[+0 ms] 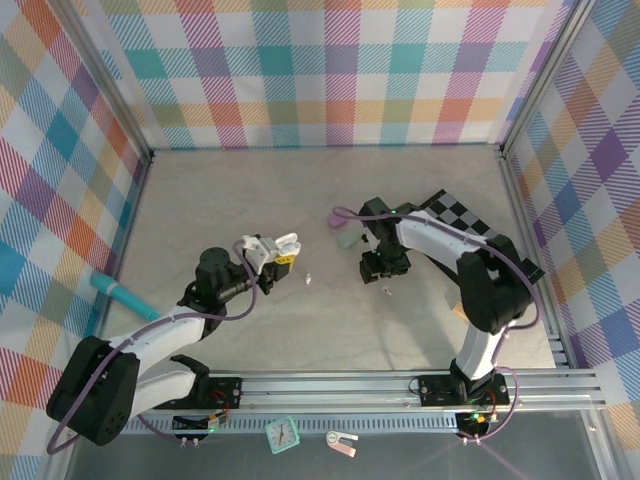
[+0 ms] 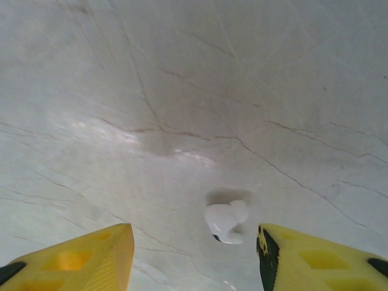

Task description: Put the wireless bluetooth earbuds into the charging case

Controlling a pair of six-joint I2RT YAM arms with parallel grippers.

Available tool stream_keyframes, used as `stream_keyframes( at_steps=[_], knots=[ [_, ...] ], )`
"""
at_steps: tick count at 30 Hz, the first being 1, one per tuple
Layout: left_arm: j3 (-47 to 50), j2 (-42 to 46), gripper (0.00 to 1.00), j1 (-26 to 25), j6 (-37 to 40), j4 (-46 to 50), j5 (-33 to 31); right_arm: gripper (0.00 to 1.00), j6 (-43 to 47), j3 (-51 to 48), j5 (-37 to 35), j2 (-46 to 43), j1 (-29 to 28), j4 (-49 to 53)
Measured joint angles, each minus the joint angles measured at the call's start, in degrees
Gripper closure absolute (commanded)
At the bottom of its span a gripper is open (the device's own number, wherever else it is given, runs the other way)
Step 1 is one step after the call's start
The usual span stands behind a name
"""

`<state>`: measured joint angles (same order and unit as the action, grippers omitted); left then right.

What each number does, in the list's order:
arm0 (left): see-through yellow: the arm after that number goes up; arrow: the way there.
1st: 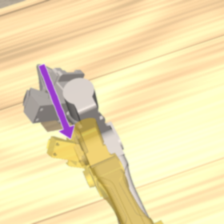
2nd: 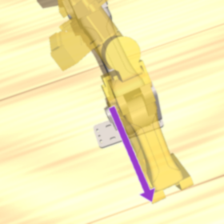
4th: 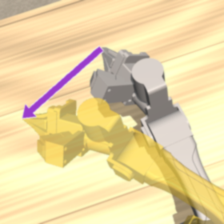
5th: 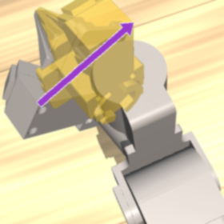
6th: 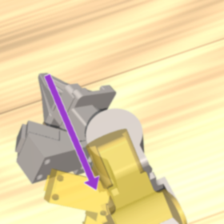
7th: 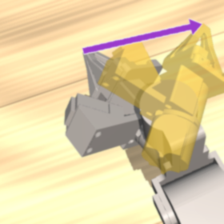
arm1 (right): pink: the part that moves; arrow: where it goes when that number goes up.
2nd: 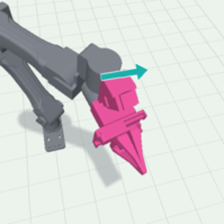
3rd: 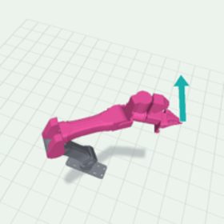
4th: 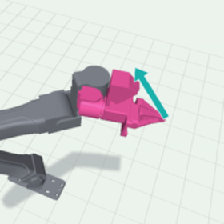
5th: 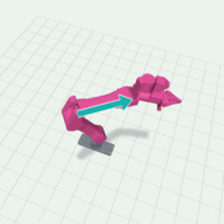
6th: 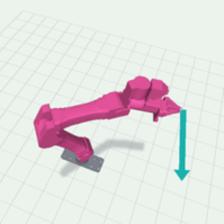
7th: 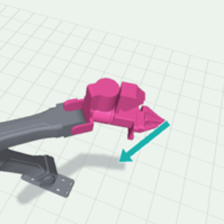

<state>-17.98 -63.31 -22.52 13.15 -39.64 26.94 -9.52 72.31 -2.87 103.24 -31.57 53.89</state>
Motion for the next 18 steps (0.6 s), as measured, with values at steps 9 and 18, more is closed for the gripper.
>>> stream_keyframes(
  at_steps=[9, 18],
  knots=[
    [1.77, 0.39, 0.95, 2.05, -2.73, -2.82, -3.67, 0.42, 10.40, 10.25, -4.72, 11.23, -1.81, 14.27],
    [1.77, 0.42, 0.95, 2.05, -2.82, -2.73, -2.69, 0.47, 13.22, 16.70, -6.19, 18.01, -3.30, 20.20]
  ],
)
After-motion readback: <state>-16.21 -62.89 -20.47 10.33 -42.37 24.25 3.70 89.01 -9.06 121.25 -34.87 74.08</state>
